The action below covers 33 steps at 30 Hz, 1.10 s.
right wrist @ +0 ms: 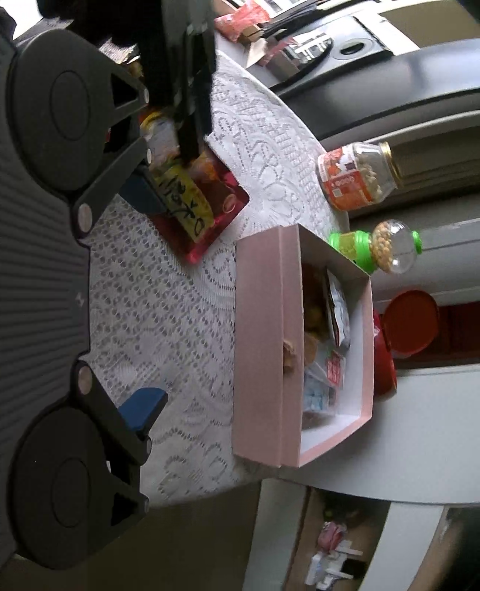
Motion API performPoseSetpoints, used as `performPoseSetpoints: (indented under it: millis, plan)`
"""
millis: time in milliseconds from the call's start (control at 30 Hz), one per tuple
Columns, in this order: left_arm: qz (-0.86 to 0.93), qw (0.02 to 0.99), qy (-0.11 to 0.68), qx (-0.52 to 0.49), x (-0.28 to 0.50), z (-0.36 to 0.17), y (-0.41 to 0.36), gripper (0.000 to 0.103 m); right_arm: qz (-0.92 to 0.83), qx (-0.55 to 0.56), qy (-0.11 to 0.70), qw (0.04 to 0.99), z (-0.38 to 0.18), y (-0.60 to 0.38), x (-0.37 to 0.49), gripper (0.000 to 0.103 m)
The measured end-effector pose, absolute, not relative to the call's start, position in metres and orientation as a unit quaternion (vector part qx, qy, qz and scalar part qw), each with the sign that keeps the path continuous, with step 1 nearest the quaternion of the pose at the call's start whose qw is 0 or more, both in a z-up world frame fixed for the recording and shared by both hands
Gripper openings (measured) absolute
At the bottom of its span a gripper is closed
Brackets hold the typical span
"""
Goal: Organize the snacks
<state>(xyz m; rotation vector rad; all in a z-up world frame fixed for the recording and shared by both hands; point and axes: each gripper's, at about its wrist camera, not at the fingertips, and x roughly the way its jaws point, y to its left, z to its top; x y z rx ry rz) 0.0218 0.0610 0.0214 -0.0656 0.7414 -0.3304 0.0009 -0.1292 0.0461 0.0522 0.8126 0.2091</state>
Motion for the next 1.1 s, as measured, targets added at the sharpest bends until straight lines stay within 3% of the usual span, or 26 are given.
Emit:
performPoseSetpoints:
  millis: [167,300,500,633,700,900,1100]
  plan:
    - [-0.16,0.925,0.344,-0.031,-0.003,0.032,0.069,0.046,0.101,0.03,0.399,0.911,0.041,-0.127,0.008,0.101]
    - [-0.06,0.952,0.295,0.055,-0.035,0.052,0.088,0.046,0.099,0.026,0.402,0.91,0.027,-0.122,0.01,0.101]
    - [-0.049,0.937,0.328,0.109,-0.042,0.037,0.079,0.046,0.088,-0.002,0.381,0.92,0.014,-0.114,0.003,0.101]
    - [-0.059,0.924,0.345,0.151,-0.039,0.018,0.056,0.066,0.095,0.017,0.378,0.921,0.015,-0.121,0.002,0.101]
    - [-0.072,0.925,0.346,0.136,-0.04,0.019,0.057,0.073,0.096,0.019,0.377,0.921,0.015,-0.122,0.002,0.101]
    - [-0.041,0.943,0.322,0.067,-0.044,0.035,0.085,0.068,0.094,0.011,0.378,0.921,0.013,-0.12,0.001,0.102]
    - [-0.074,0.934,0.348,0.005,-0.032,0.022,0.104,0.072,0.09,-0.007,0.382,0.92,0.012,-0.114,0.002,0.103]
